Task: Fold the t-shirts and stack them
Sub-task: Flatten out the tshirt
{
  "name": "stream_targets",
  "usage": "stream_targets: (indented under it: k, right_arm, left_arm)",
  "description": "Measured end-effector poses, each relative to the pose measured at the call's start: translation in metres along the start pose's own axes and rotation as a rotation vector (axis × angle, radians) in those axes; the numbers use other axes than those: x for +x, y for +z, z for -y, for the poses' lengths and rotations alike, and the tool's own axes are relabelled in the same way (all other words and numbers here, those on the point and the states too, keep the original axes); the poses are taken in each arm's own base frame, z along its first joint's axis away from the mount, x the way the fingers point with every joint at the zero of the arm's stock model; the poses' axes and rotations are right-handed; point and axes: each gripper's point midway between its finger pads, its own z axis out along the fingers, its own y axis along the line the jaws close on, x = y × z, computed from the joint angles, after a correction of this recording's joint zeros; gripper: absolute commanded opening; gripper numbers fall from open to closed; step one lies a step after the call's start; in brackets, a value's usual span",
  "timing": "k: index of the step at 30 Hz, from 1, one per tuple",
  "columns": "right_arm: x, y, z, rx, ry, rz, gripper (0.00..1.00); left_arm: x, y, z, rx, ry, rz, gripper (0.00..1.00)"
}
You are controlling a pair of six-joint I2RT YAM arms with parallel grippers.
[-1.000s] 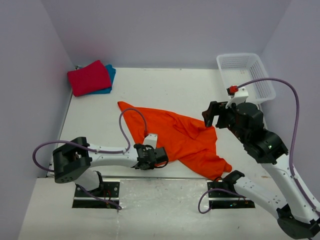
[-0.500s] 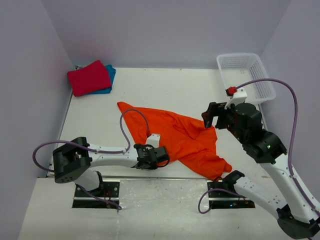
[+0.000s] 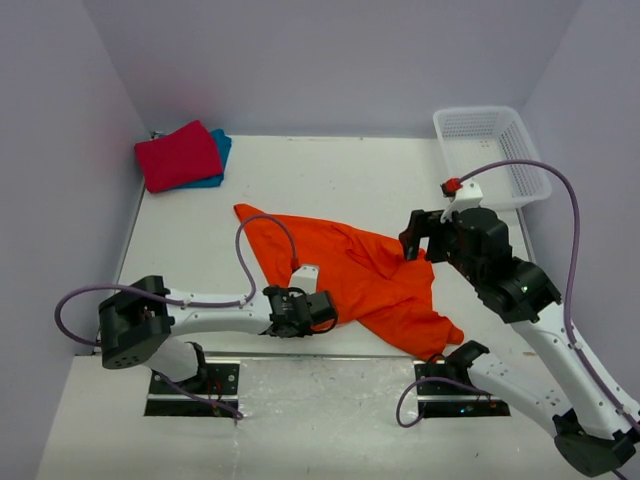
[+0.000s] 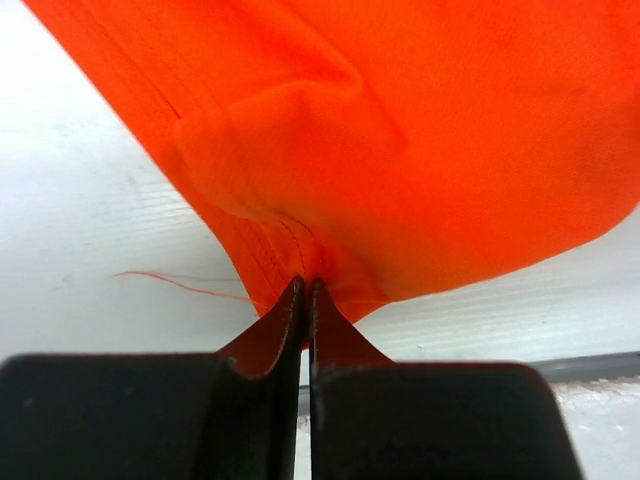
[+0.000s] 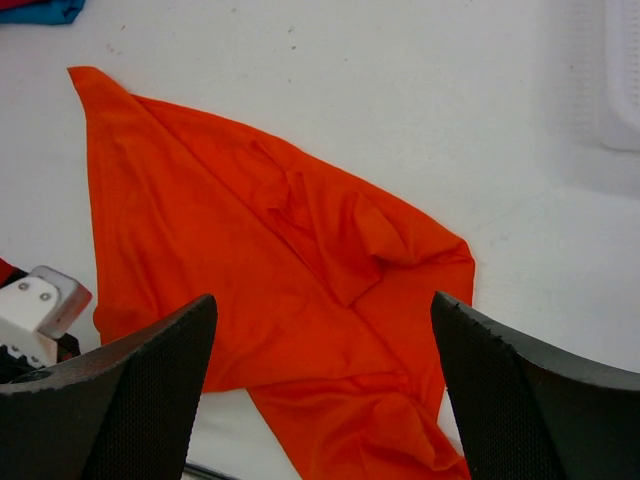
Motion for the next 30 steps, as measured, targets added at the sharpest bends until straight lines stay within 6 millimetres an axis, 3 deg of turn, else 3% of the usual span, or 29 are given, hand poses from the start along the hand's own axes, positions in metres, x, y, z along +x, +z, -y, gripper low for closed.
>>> stream_targets:
  k: [4,6,9,12,16,20,25,30]
  right_arm:
    - [0.004,0.006,0.003,0.027,0.002,-0.019,0.87]
    - [0.009,0.011,0.004,0.037,0.005,-0.038,0.88]
    - [0.020,0.018,0.004,0.043,0.014,-0.075,0.98]
    - [0.031,0.022,0.002,0.033,0.025,-0.108,0.97]
    - [0.039,0.023,-0.004,0.006,0.048,-0.135,0.90]
    - [0.052,0.024,-0.011,-0.011,0.049,-0.168,0.88]
    - [0.068,0.026,-0.019,-0.025,0.023,-0.227,0.86]
    - [0.081,0.025,-0.026,-0.047,0.014,-0.257,0.85]
  left_arm:
    - [-0.030,-0.028,-0.001,-0.010,-0.014,0.071,0.00]
    - [-0.057,-0.052,0.002,-0.010,-0.035,0.132,0.00]
    - [-0.103,-0.093,0.006,0.005,-0.090,0.240,0.00]
    - [-0.142,-0.116,-0.014,-0.002,-0.167,0.313,0.00]
    - [-0.176,-0.114,-0.080,-0.133,-0.268,0.354,0.00]
    - [-0.188,-0.100,-0.132,-0.258,-0.305,0.333,0.00]
    - [-0.201,-0.071,-0.181,-0.378,-0.336,0.263,0.00]
    - [-0.206,-0.056,-0.206,-0.422,-0.346,0.225,0.00]
